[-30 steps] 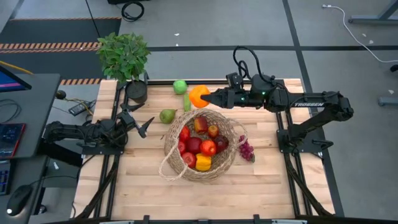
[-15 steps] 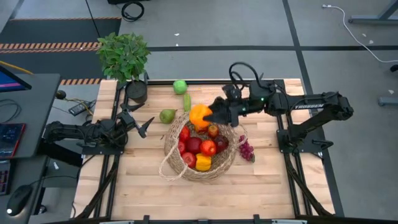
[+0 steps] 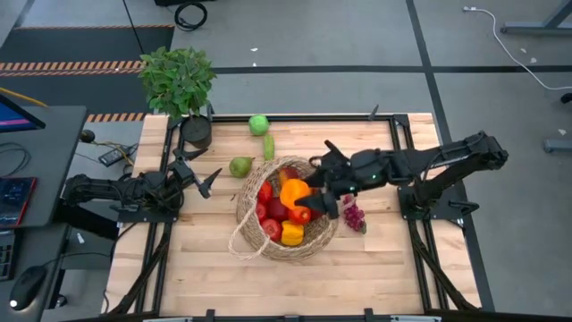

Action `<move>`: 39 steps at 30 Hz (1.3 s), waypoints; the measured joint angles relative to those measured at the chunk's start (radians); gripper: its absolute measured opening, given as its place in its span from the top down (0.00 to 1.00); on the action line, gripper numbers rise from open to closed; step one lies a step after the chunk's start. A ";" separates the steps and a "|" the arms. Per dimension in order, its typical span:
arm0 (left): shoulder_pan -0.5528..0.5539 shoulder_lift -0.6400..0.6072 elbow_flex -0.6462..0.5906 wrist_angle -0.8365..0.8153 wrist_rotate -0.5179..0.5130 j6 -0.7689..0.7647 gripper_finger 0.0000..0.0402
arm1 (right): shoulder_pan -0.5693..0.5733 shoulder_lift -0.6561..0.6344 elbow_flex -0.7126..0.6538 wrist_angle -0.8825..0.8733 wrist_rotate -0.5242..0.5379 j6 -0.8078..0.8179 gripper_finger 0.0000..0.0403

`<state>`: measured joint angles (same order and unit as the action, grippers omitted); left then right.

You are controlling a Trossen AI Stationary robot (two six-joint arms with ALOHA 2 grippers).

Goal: Build produce basket
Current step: Put the orange into the woven basket

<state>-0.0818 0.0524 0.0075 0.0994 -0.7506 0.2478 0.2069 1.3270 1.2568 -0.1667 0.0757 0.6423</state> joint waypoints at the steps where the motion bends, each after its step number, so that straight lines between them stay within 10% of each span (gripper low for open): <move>1: 0.000 0.000 0.000 0.000 0.000 0.000 0.03 | 0.008 0.000 0.000 -0.033 0.031 0.000 0.16; 9: 0.000 0.000 0.000 0.000 0.000 0.000 0.03 | 0.055 0.099 0.054 -0.241 0.082 0.028 0.16; 22: 0.000 0.000 0.000 -0.003 0.000 0.000 0.03 | 0.079 0.535 0.583 -0.807 0.170 -0.192 0.16; 39: 0.000 0.000 0.000 -0.003 0.000 0.000 0.03 | 0.079 0.686 0.687 -0.874 0.130 -0.502 0.16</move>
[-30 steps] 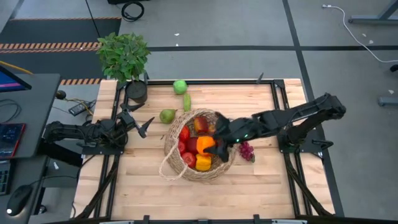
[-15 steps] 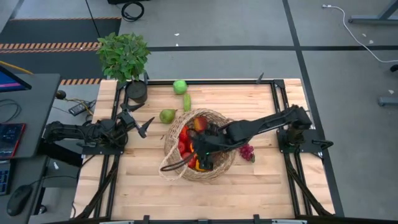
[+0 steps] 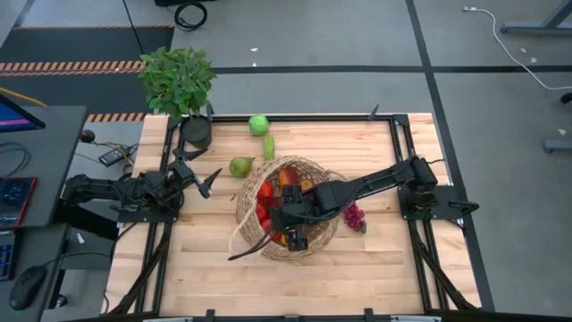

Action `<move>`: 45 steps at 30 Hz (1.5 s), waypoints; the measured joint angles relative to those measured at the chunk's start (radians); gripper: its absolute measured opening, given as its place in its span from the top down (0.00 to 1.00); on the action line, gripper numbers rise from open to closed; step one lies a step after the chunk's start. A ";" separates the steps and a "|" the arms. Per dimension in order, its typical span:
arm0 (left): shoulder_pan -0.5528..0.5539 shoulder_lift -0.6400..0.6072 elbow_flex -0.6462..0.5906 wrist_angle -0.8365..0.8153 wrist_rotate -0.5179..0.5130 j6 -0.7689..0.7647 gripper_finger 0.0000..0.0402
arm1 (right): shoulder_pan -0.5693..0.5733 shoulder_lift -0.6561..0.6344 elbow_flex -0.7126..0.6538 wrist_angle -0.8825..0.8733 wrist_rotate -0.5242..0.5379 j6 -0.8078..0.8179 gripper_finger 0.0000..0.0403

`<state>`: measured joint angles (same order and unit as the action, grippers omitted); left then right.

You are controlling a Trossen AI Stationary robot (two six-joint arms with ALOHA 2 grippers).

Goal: Build produce basket
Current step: Put the orange into the woven basket, then put the pear into the woven basket

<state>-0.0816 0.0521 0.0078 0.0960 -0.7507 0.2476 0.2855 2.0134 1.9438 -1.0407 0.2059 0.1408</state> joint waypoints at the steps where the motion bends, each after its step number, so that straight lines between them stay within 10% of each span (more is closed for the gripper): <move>1: 0.000 0.000 0.000 0.000 0.000 0.000 0.03 | 0.000 0.004 0.000 0.001 0.001 -0.002 0.16; 25: 0.000 0.000 0.000 0.000 0.000 0.000 0.03 | -0.025 -0.006 0.154 -0.109 0.032 -0.010 0.01; 45: 0.000 0.000 0.000 -0.001 0.000 0.000 0.03 | -0.047 -0.472 0.034 -0.086 0.282 0.065 0.02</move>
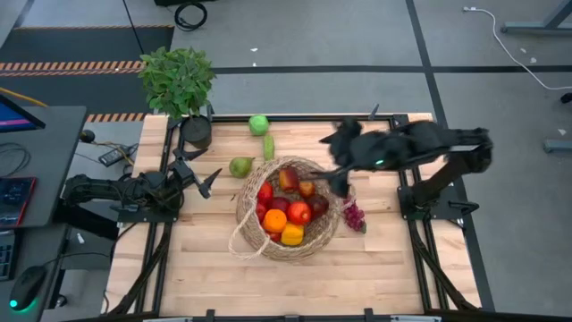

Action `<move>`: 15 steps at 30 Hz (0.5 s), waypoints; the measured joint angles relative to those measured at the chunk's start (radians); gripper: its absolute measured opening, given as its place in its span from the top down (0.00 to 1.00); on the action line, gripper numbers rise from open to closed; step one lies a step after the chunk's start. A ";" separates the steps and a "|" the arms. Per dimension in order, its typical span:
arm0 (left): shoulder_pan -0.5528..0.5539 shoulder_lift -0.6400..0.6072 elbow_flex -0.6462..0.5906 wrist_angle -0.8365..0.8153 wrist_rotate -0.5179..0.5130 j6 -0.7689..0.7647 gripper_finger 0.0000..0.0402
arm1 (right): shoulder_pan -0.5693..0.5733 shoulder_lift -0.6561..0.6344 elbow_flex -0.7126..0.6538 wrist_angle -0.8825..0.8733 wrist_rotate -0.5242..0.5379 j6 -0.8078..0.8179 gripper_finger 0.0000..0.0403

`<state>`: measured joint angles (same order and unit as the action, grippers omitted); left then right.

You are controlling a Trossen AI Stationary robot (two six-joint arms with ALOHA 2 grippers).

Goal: Build produce basket
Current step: Put the pear into the woven basket

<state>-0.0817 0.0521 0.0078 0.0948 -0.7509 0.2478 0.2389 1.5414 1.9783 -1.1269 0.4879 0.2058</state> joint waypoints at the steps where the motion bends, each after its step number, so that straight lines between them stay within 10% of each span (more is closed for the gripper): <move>1: 0.000 0.000 0.000 0.000 0.000 0.000 0.03 | 0.002 -0.035 -0.027 0.009 0.002 0.010 0.02; 15: 0.000 0.000 0.000 -0.001 0.000 0.000 0.03 | 0.112 -0.533 -0.573 0.415 -0.037 0.155 0.02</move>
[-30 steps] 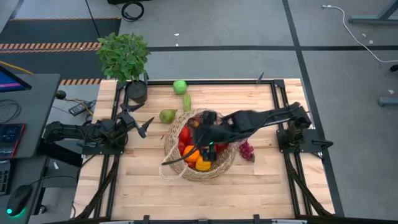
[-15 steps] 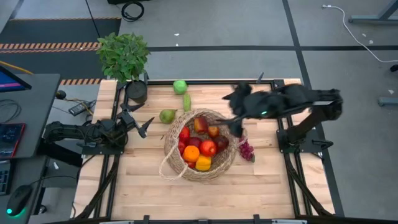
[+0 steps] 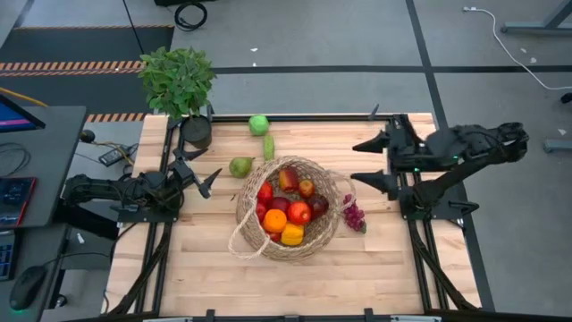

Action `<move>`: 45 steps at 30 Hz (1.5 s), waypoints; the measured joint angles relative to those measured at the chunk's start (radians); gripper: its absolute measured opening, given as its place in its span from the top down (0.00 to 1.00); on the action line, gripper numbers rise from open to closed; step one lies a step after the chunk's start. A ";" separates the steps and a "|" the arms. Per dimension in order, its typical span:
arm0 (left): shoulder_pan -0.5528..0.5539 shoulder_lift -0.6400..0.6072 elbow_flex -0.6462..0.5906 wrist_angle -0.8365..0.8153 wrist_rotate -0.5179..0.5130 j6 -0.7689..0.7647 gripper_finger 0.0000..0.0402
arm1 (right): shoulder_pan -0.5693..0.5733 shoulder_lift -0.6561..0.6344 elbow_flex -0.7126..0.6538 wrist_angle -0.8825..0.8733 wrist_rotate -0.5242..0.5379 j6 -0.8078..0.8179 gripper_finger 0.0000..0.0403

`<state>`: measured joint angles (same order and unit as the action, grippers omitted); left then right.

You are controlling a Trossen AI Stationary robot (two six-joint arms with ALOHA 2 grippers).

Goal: Build produce basket
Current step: Put the pear into the woven basket

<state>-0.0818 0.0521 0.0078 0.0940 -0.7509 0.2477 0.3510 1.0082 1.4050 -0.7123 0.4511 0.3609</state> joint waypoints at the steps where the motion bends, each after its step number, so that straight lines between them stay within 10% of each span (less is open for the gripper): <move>1: 0.000 0.000 0.000 0.000 0.000 0.000 0.03 | 0.010 -0.031 -0.038 0.031 0.000 0.009 0.02; 45: 0.000 0.000 0.000 -0.001 0.000 0.000 0.03 | 0.099 -1.002 -1.263 0.983 -0.101 0.325 0.14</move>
<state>-0.0818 0.0521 0.0078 0.0933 -0.7506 0.2481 0.4503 0.0060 0.1425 0.2704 0.3499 0.6862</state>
